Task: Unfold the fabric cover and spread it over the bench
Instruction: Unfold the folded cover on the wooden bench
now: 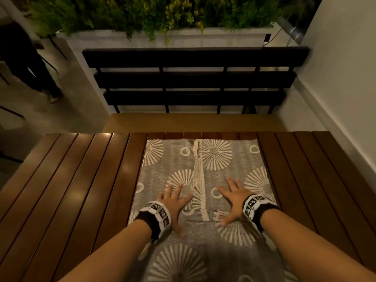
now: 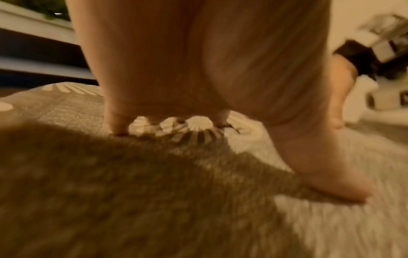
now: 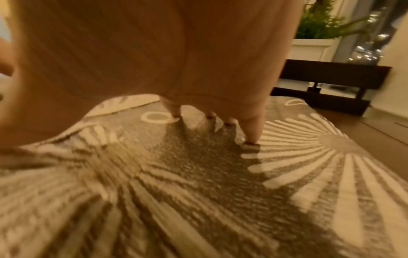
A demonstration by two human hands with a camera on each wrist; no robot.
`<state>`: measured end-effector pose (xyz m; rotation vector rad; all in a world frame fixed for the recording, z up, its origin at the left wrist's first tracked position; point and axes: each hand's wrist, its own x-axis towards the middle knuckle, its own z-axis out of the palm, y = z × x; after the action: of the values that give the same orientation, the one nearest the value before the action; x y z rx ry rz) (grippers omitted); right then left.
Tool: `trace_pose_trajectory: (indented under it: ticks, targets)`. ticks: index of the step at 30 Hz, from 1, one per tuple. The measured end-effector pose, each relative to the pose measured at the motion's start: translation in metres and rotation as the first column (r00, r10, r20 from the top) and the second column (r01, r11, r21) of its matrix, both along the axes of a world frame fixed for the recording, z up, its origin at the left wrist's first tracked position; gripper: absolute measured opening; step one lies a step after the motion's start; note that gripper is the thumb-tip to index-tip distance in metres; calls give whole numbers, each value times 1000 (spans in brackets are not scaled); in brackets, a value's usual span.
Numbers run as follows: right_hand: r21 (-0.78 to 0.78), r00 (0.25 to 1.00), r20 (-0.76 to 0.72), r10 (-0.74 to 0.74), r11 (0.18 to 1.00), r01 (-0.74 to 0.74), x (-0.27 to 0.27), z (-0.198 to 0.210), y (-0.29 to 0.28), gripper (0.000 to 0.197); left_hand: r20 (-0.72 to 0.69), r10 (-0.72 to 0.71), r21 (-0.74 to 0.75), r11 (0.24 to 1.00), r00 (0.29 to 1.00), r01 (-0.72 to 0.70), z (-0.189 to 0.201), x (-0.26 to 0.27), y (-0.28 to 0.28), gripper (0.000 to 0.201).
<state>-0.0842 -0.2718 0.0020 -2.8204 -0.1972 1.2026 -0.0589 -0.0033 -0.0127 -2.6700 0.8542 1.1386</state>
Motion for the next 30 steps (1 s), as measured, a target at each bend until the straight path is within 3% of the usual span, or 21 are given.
trace_pose_trajectory:
  ticks: [9,12,14,16,18,21,23,27,30]
  targets:
    - [-53,999,-7,-35,998,35,18,2,3,135,12,41,3,999,999,-41,16,22,-15,124]
    - [-89,990,134,52,995,-41,28,18,14,99,134,209,-213,961,969,-178,20,19,-31,113]
    - [-51,955,264,133,991,-124,43,27,24,69,113,318,-287,918,941,-276,19,18,-41,114]
    - [29,929,312,197,976,-216,60,24,32,60,70,253,-149,959,965,-240,11,15,-48,118]
    - [56,925,253,283,951,-305,80,16,38,65,51,173,-18,985,984,-172,4,15,-50,122]
    - [-14,901,96,422,906,-423,112,3,36,69,26,171,7,985,985,-171,0,20,-53,122]
    - [-30,888,75,453,892,-452,132,-2,31,79,14,157,21,987,988,-157,3,23,-54,122]
    - [-36,931,119,345,938,-344,183,-9,14,94,-20,148,-2,989,989,-148,4,27,-54,121]
    - [-96,991,133,10,995,3,219,-9,-3,88,-39,172,-17,985,984,-172,2,31,-53,120]
